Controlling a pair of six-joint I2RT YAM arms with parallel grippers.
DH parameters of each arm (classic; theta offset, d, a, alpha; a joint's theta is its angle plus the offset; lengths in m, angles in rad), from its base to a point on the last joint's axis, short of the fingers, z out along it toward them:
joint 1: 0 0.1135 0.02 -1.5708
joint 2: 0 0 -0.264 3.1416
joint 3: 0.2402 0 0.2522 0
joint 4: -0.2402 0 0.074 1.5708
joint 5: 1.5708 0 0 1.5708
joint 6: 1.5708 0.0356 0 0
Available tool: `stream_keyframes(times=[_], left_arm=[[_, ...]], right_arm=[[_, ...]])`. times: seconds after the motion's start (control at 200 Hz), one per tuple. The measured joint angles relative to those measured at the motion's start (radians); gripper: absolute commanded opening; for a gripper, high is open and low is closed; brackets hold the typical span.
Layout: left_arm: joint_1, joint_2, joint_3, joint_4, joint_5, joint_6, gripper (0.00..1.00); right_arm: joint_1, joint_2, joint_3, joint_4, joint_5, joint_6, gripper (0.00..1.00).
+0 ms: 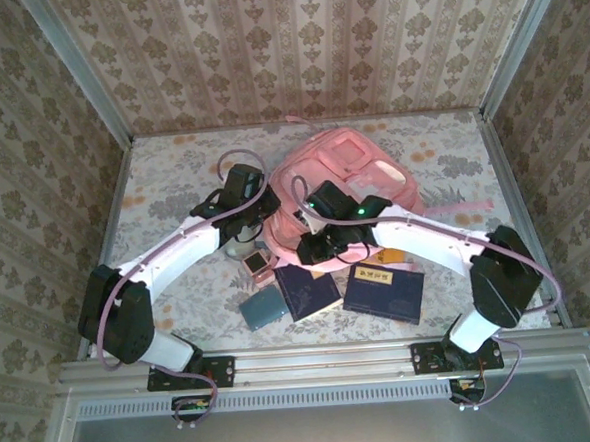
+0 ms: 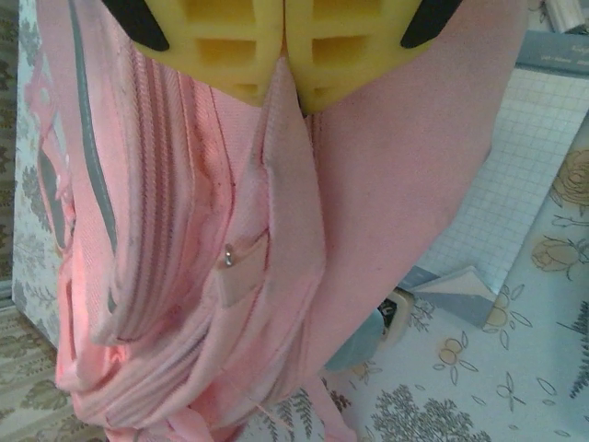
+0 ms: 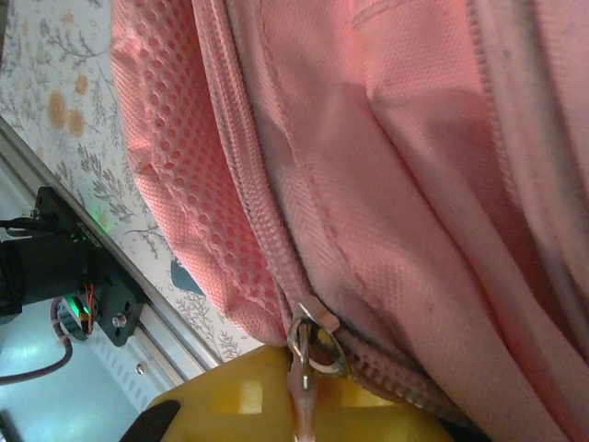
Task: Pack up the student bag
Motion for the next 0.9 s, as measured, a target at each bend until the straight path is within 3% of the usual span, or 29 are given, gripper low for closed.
stream_keyframes(times=[0.04,0.075,0.155,0.245,0.37,0.52,0.74,0.9], left_arm=[[0.0,0.0,0.0,0.001,-0.004,0.002,0.0],[-0.001,0.0,0.0,0.001,-0.007,0.008,0.1],[-0.001,-0.003,0.004,-0.013,-0.013,0.043,0.42],[-0.004,-0.032,0.014,-0.061,-0.008,0.101,0.55],[-0.002,-0.098,0.043,-0.151,0.016,0.187,0.56],[0.002,-0.153,0.053,-0.239,0.066,0.282,0.56],[-0.01,-0.195,0.019,-0.388,0.093,0.393,0.55],[-0.079,-0.195,0.005,-0.479,0.084,0.451,0.57]], right_arm=[[0.008,0.021,0.019,-0.003,-0.005,0.018,0.1],[0.011,0.034,0.034,-0.007,-0.004,0.032,0.1],[0.01,0.041,0.043,-0.01,-0.003,0.054,0.12],[-0.006,0.04,0.044,0.018,-0.007,0.079,0.19],[-0.033,0.042,0.044,0.091,-0.027,0.107,0.33],[-0.044,0.063,0.044,0.188,-0.105,0.135,0.43],[-0.055,0.026,-0.008,0.227,-0.131,0.134,0.47],[-0.097,-0.079,-0.042,0.157,-0.016,0.1,0.46]])
